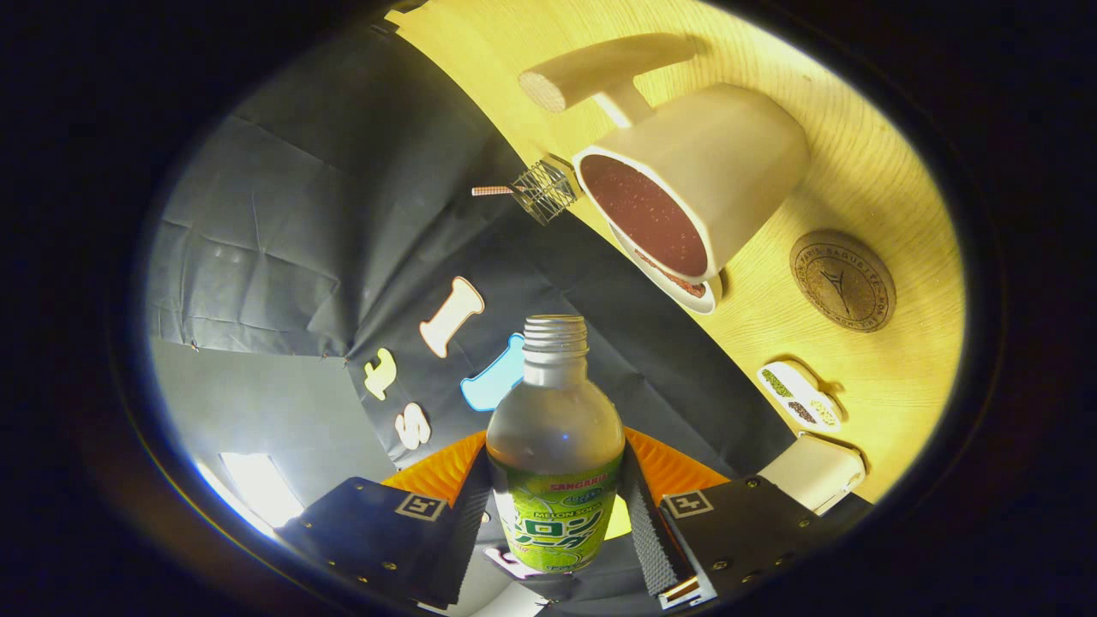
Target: Take the bottle from table, then pour the juice into the cup, finally place the bottle on the coaster
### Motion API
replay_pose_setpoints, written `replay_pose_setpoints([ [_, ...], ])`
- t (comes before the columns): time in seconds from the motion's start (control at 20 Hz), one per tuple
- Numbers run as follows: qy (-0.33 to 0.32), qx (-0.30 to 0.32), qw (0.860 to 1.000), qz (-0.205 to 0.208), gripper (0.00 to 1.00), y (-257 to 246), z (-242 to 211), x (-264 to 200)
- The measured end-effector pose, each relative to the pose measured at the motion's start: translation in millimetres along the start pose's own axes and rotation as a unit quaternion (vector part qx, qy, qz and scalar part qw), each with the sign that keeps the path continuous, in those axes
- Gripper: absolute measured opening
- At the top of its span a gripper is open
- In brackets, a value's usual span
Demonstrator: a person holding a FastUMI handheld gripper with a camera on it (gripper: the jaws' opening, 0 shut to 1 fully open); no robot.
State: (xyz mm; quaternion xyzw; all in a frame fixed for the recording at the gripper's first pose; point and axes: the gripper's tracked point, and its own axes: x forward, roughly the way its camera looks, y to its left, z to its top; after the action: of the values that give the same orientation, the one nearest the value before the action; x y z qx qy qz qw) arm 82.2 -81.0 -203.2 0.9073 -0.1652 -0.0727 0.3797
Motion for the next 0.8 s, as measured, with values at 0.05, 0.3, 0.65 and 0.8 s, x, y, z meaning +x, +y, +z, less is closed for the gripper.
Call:
replay_pose_setpoints([
  [0.05, -0.001, -0.001, 1.000, 0.000, 0.77, -0.5, 1.0, 0.0],
  [0.3, 0.003, -0.026, 1.000, -0.008, 0.77, -4.4, 4.6, 0.2],
  [0.65, 0.010, -0.133, 0.990, -0.039, 0.77, -7.9, 9.3, -1.4],
  [0.8, 0.020, -0.190, 0.980, -0.052, 0.77, -12.6, 11.9, -4.6],
])
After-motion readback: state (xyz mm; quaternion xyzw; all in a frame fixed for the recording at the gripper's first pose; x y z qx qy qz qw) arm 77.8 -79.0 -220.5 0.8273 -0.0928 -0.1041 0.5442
